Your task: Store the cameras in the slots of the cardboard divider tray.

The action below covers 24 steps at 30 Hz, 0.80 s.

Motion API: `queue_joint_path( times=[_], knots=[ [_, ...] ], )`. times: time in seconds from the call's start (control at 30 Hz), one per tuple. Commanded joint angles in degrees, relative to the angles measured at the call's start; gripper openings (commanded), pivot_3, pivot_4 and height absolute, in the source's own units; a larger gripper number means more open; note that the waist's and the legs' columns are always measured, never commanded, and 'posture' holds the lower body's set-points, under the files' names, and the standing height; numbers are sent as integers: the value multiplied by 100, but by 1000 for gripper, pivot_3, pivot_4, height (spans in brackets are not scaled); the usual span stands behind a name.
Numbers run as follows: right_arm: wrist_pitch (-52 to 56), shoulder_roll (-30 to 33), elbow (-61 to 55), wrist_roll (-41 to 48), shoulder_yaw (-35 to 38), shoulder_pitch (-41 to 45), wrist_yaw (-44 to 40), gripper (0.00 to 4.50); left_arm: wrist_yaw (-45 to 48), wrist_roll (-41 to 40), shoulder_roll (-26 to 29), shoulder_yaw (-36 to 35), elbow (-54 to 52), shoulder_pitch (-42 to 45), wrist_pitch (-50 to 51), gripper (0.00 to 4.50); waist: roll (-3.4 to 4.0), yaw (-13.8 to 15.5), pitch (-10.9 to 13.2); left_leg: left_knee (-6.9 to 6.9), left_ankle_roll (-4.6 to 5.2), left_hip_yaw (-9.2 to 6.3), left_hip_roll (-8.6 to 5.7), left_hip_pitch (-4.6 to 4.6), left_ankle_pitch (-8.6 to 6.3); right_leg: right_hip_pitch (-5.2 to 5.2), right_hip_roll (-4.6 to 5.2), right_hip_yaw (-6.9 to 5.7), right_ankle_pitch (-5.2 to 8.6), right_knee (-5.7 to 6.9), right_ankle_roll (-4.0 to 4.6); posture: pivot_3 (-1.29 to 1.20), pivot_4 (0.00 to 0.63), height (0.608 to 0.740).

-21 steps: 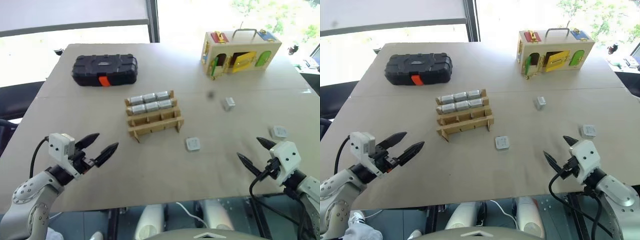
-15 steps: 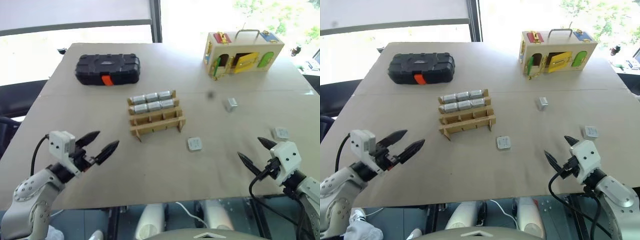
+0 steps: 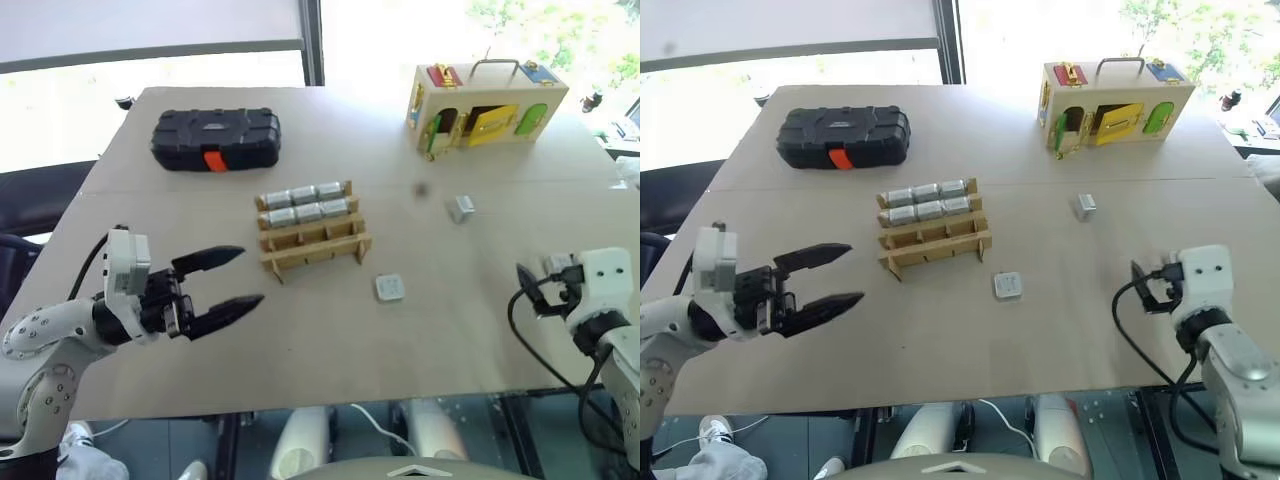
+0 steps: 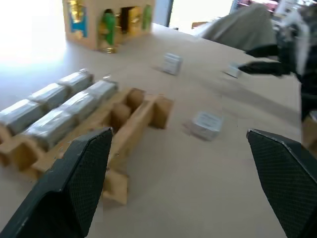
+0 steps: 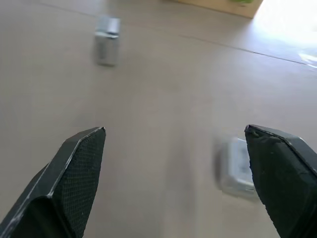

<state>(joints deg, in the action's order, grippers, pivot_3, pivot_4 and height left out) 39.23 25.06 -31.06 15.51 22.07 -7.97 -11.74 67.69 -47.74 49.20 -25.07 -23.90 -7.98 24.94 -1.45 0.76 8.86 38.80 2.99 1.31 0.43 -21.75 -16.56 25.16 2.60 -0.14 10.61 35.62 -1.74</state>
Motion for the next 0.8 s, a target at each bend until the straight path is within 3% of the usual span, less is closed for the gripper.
queue_joint_path(
  times=[0.03, 0.4, 0.57, 0.6, 0.7, 0.8],
  knots=[
    [424, -35, 229, 64, 350, 293, 278, 4454, 166, -107, 85, 92, -218, 196, -30, 4500, 5, -3, 3, 0, 0, -1, 0, -1, 0, 0, -1, 0, 0, 0, 0, 0, 150, 740],
    [983, -113, 1568, 74, 376, 1243, 598, 4454, 267, -109, 115, 182, -392, 392, -14, 4500, 8, -65, 5, -4, 1, -2, 0, -1, 0, 0, -9, 4, -2, 0, 2, 0, 150, 740],
    [682, -43, 1919, 33, 316, 1323, 483, 2137, 187, -174, 107, 184, -584, 384, 47, 4500, 7, -68, 4, -4, 1, -6, -1, -2, 0, -1, -11, 4, -3, 0, 5, 0, 150, 740],
    [580, -3, 1938, -10, 261, 1296, 432, 1850, 101, -182, 95, 199, -622, 407, 84, 4500, 8, -68, 4, -4, 1, -6, -1, -2, 0, -2, -11, 4, -3, 0, 5, 0, 150, 740],
    [62, 189, 1737, -181, 6, 1050, 127, 1859, -659, 105, -27, 382, -795, 517, 255, 4500, 8, -66, 4, -4, 2, -4, -3, -1, 0, -2, -9, 8, -2, 0, 2, 0, 150, 740],
    [-1000, 644, 1217, -596, -449, 595, -439, 1859, -1940, -642, -29, 471, -1043, 790, 1370, 4500, 12, -68, 7, -4, 2, -8, -3, -1, 0, -3, -10, 8, -3, 0, 1, 0, 150, 740]
  ],
)
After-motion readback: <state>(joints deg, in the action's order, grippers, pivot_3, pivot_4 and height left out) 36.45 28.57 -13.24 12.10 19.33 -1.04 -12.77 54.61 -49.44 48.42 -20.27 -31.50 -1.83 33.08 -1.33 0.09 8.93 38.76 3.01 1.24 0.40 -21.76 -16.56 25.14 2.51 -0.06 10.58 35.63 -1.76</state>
